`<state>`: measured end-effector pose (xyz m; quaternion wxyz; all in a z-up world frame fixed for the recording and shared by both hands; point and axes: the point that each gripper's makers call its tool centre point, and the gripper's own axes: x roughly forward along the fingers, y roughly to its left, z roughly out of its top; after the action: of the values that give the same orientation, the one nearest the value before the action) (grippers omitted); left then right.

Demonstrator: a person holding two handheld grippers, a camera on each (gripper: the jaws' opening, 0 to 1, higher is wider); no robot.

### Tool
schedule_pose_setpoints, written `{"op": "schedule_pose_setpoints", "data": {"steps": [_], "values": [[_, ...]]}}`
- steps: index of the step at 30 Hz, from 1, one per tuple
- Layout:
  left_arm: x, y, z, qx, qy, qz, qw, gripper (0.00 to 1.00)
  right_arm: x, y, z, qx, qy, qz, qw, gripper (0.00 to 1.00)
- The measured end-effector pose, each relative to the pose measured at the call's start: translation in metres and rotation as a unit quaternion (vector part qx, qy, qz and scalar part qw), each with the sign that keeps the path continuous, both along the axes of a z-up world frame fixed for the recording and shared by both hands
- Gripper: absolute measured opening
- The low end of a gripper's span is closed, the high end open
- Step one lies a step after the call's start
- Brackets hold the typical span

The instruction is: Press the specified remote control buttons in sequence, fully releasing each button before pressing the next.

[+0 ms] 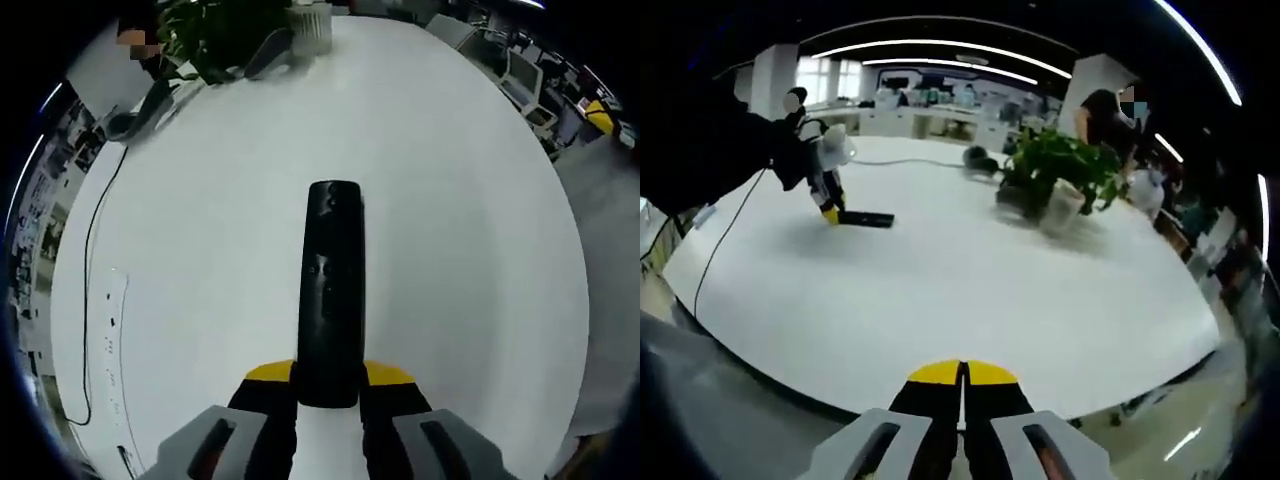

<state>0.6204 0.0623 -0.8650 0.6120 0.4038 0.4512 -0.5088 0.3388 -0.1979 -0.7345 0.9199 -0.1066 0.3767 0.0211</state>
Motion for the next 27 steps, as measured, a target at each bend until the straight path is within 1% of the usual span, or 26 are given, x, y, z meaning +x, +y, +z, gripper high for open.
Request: {"op": "schedule_pose_setpoints", "data": {"steps": [5, 8, 12, 16, 19, 27], "values": [[-0.009, -0.001, 0.000, 0.003, 0.002, 0.000, 1.0000, 0.23, 0.001, 0.000, 0.001, 0.003, -0.003, 0.000, 1.0000, 0.00], [-0.012, -0.001, -0.001, 0.009, 0.000, -0.014, 0.9999, 0.23, 0.001, -0.001, 0.002, 0.004, -0.007, -0.003, 1.0000, 0.00], [-0.024, -0.002, -0.002, 0.017, 0.003, -0.024, 0.9996, 0.23, 0.001, 0.000, 0.002, 0.006, -0.008, -0.001, 0.9999, 0.00], [-0.032, -0.001, -0.003, 0.017, 0.004, -0.023, 0.9996, 0.23, 0.001, 0.002, 0.002, 0.007, -0.010, 0.002, 0.9999, 0.00], [-0.045, -0.001, -0.003, 0.017, 0.006, -0.027, 0.9995, 0.23, 0.001, 0.003, 0.003, 0.010, -0.011, 0.003, 0.9999, 0.00], [-0.069, 0.000, -0.004, 0.019, 0.007, -0.027, 0.9994, 0.23, 0.001, 0.005, 0.006, 0.013, -0.018, 0.007, 0.9997, 0.00]]}}
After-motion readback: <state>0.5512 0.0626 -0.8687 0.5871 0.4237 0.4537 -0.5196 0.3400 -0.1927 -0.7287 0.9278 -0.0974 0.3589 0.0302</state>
